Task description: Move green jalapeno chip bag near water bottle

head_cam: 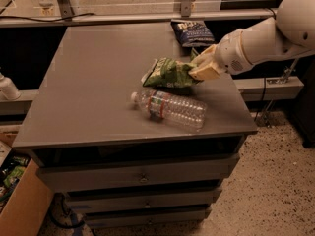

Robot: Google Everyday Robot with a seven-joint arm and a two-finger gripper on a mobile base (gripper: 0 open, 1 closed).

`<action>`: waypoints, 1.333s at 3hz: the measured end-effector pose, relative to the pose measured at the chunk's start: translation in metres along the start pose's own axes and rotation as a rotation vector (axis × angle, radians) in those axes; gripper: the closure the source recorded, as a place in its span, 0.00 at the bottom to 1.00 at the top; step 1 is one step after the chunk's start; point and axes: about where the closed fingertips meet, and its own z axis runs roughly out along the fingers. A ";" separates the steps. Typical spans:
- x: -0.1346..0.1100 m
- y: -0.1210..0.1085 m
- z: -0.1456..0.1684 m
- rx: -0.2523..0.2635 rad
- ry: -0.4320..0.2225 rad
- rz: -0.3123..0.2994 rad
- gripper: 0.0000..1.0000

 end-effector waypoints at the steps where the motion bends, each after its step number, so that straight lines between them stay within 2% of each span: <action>1: 0.008 0.012 0.003 -0.031 0.021 -0.004 1.00; 2: 0.013 0.020 0.007 -0.048 0.034 0.001 1.00; 4: 0.007 0.025 0.011 -0.061 0.034 0.015 0.59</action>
Offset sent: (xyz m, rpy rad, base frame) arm -0.0224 -0.0013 -0.0257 -0.0407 0.0642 0.0222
